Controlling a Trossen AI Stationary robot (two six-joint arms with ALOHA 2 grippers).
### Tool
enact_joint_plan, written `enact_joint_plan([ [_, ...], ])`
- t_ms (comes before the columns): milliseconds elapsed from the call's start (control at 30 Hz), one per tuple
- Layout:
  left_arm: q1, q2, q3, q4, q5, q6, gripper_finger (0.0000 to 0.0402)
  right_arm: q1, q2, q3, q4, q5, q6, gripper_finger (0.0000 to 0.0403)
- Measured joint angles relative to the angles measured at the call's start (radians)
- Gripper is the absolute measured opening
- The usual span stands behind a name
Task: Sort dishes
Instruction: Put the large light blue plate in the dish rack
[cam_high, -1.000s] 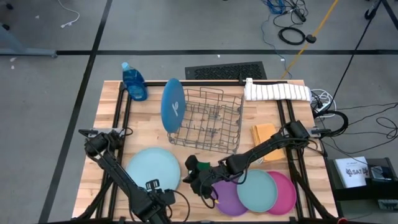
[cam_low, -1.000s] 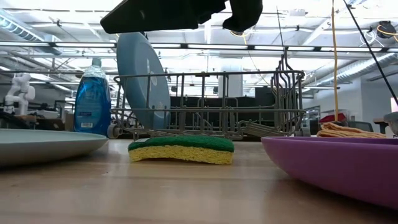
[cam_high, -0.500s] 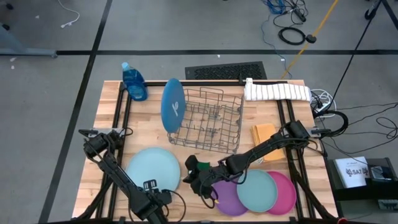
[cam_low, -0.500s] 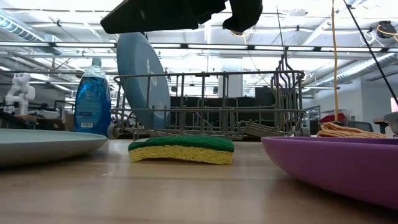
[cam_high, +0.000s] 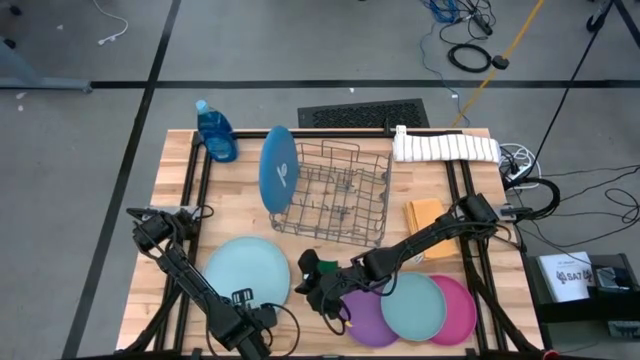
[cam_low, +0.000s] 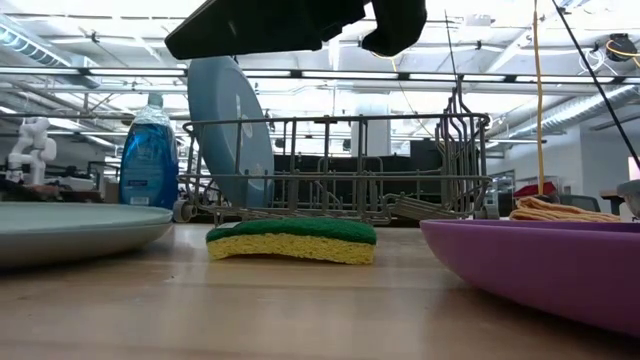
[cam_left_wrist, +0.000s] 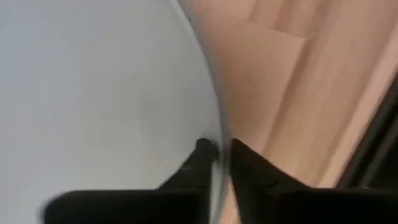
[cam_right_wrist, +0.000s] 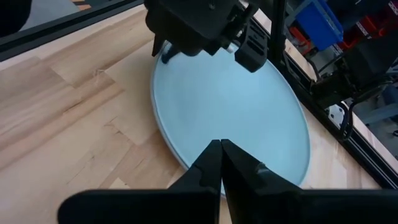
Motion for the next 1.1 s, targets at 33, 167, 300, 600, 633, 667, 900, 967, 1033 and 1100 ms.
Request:
enact_joint_plan([
  [33, 0.000, 0.000, -0.001, 0.002, 0.003, 0.001, 0.0014, 0.000, 0.000, 0.000, 0.000, 0.001, 0.000, 0.0004],
  [167, 0.000, -0.012, -0.002, 0.006, 0.008, 0.000, 0.0008, -0.001, 0.000, 0.000, 0.000, 0.002, 0.000, 0.0004],
  [300, 0.009, -0.058, -0.009, -0.005, -0.006, -0.007, 0.0003, -0.002, 0.000, 0.000, -0.001, 0.002, 0.000, 0.0004],
  [600, 0.019, -0.198, -0.007, -0.003, -0.135, 0.019, 0.0001, -0.002, 0.000, 0.000, -0.027, -0.002, -0.003, 0.0004],
  [633, 0.019, -0.210, -0.006, 0.002, -0.146, 0.025, 0.0001, -0.002, 0.000, 0.000, -0.030, -0.002, -0.004, 0.0004],
  [667, 0.019, -0.218, -0.006, 0.004, -0.155, 0.031, 0.0000, -0.003, 0.000, 0.000, -0.030, -0.002, -0.004, 0.0004],
  [900, 0.019, -0.236, -0.006, 0.023, -0.173, 0.081, 0.0000, -0.020, 0.000, 0.000, -0.076, -0.007, -0.003, 0.0039],
  [967, 0.019, -0.236, -0.006, 0.032, -0.172, 0.084, 0.0000, -0.031, 0.000, 0.000, -0.117, 0.000, -0.001, 0.0062],
  [1033, 0.019, -0.236, -0.006, 0.032, -0.171, 0.085, 0.0000, -0.043, 0.000, 0.000, -0.165, 0.000, 0.000, 0.0086],
  [1100, 0.019, -0.236, -0.006, 0.032, -0.168, 0.098, 0.0000, -0.051, 0.004, 0.000, -0.200, -0.002, 0.000, 0.0110],
])
